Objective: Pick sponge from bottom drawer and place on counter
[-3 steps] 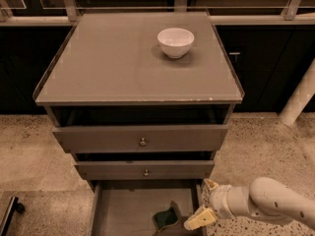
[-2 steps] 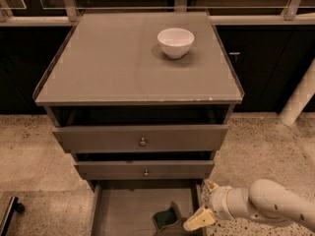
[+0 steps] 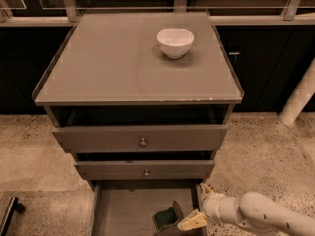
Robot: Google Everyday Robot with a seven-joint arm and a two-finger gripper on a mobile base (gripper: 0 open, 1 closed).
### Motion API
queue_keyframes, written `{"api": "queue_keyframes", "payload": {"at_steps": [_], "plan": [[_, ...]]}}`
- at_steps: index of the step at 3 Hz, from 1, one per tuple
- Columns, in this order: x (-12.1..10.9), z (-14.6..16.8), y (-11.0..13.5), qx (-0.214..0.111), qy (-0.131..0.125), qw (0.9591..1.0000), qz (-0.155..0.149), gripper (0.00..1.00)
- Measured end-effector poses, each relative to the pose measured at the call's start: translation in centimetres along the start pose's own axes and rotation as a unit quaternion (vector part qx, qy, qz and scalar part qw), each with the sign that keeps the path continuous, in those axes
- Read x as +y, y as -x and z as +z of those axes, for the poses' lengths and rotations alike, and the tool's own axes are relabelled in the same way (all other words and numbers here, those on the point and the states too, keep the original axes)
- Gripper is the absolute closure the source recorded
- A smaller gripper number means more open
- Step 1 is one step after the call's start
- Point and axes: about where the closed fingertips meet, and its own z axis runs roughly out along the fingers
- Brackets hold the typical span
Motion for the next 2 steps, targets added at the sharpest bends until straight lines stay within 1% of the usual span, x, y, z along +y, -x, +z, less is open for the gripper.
{"api": "queue_keyframes", "payload": {"at_steps": [1, 2], "plan": [[-1.01, 3.46, -1.41, -0.02, 0.0, 0.9997, 0.013, 0.0], [-0.67, 4.09, -1.91, -0.022, 0.005, 0.9995, 0.021, 0.0]]}}
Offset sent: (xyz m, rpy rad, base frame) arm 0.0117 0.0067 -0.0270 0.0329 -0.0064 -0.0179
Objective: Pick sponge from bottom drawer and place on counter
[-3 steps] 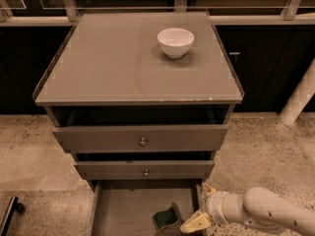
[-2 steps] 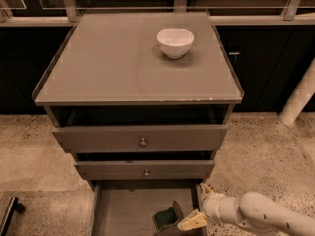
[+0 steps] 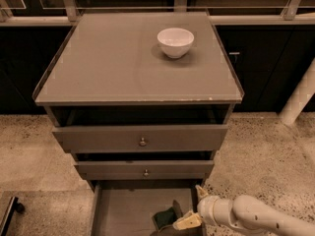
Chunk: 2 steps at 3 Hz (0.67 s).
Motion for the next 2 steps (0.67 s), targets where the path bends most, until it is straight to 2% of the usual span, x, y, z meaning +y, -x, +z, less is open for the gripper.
{"api": "queue_keyframes", "payload": {"at_steps": [1, 2], "plan": [[0.4, 0.4, -0.6, 0.001, 0.0, 0.9999, 0.014, 0.0], [1.8, 4.0, -2.1, 0.0, 0.032, 0.9991, 0.028, 0.0]]}}
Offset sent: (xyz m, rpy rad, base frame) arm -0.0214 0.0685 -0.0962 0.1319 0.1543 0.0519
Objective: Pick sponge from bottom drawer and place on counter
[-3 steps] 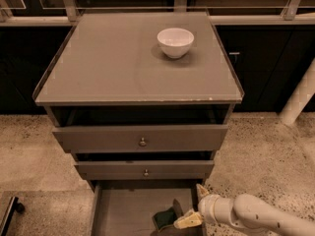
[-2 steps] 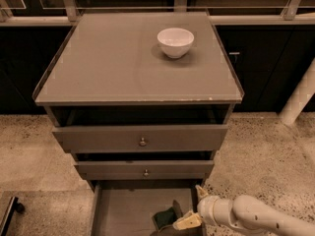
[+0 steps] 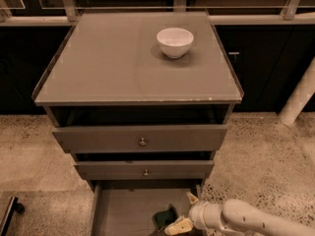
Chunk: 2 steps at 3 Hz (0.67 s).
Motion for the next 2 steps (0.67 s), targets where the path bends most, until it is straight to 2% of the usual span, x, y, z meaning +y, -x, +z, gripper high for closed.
{"api": "queue_keyframes", "payload": {"at_steps": [1, 2], "plan": [[1.8, 4.8, -1.8, -0.001, 0.037, 0.9992, 0.015, 0.0], [3.1, 8.8, -3.5, 0.011, 0.068, 0.9973, 0.026, 0.0]]}}
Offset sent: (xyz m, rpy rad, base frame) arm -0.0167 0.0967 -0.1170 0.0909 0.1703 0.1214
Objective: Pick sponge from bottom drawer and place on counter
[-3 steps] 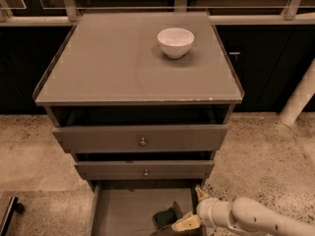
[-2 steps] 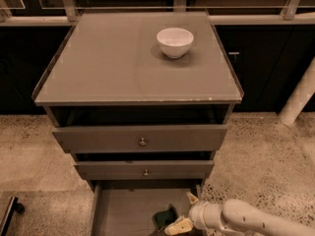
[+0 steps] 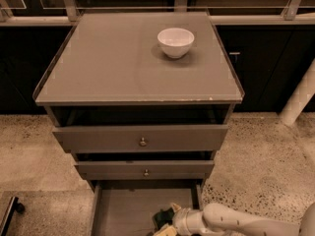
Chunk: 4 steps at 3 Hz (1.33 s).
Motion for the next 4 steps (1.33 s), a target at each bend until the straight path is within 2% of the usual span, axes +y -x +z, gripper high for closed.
{"api": "queue_keyframes", "payload": {"at_steps": [1, 2, 4], "plan": [[0.2, 0.5, -0.1, 0.001, 0.004, 1.0, 0.001, 0.0], [-0.8, 1.3, -1.1, 0.005, -0.006, 1.0, 0.002, 0.0], [-4.7, 2.9, -2.4, 0.004, -0.025, 0.9997, -0.003, 0.0]]}}
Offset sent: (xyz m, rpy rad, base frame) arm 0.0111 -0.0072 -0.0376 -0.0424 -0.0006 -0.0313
